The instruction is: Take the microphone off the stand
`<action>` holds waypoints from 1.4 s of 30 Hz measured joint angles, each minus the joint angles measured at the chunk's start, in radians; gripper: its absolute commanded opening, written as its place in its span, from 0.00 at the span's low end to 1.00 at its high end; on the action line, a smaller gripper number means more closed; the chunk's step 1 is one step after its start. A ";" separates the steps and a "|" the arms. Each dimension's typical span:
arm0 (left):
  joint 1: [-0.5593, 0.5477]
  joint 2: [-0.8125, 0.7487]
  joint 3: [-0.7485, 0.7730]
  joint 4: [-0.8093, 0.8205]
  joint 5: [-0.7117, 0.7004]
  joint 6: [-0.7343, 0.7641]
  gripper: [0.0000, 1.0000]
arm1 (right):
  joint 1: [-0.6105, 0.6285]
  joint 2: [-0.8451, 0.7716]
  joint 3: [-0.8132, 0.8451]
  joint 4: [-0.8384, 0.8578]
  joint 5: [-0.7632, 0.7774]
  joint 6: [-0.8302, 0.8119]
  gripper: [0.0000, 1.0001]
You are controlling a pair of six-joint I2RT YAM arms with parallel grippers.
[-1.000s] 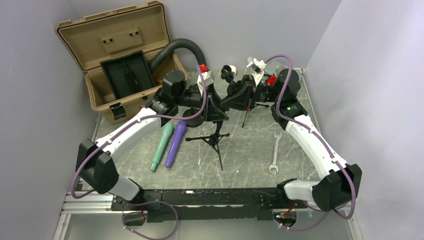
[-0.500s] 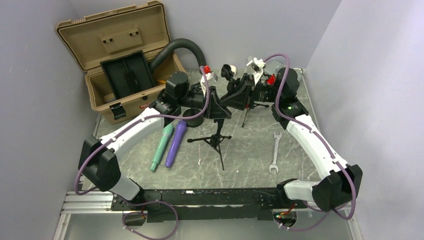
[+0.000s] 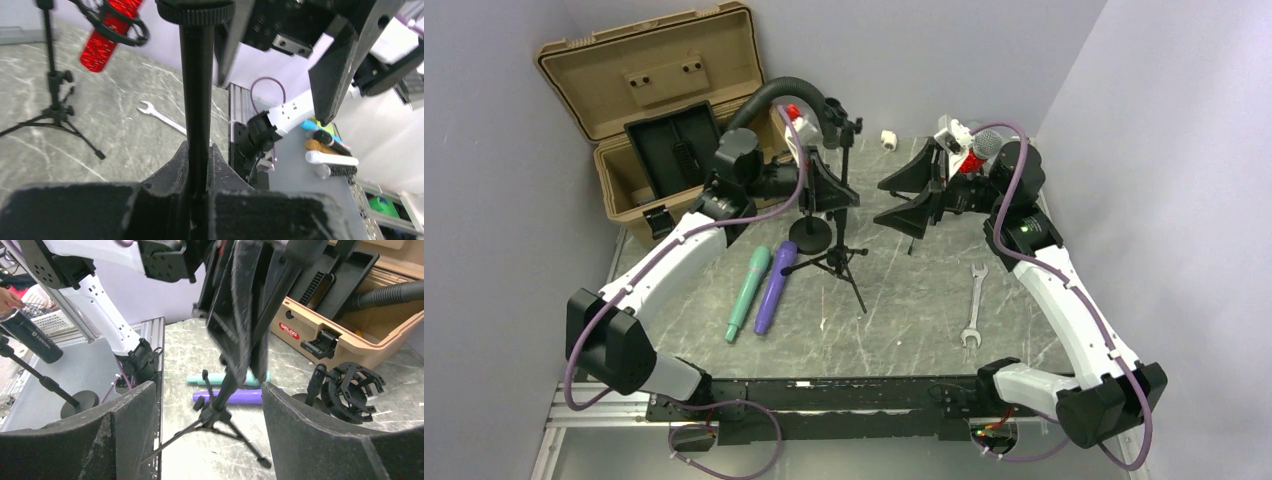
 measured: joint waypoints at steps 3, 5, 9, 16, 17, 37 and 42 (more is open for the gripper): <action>0.047 0.000 0.033 0.010 -0.002 -0.037 0.00 | -0.005 -0.018 -0.017 0.026 -0.002 0.013 0.76; 0.064 0.000 0.063 0.016 -0.002 -0.056 0.00 | -0.005 -0.020 -0.053 0.080 -0.007 0.044 0.75; 0.062 0.002 0.117 0.078 0.005 -0.116 0.00 | 0.003 0.020 -0.116 0.176 -0.018 0.119 0.75; 0.059 0.046 0.173 0.224 0.021 -0.237 0.00 | 0.055 0.116 -0.121 0.226 -0.023 0.164 0.73; 0.058 0.053 0.173 0.235 0.022 -0.248 0.00 | 0.060 0.121 -0.120 0.230 -0.024 0.168 0.72; 0.028 0.074 0.112 0.287 0.021 -0.288 0.00 | 0.133 0.210 -0.066 0.210 -0.019 0.108 0.12; 0.027 0.073 0.111 0.296 0.024 -0.278 0.06 | 0.133 0.209 -0.066 0.204 -0.014 0.117 0.00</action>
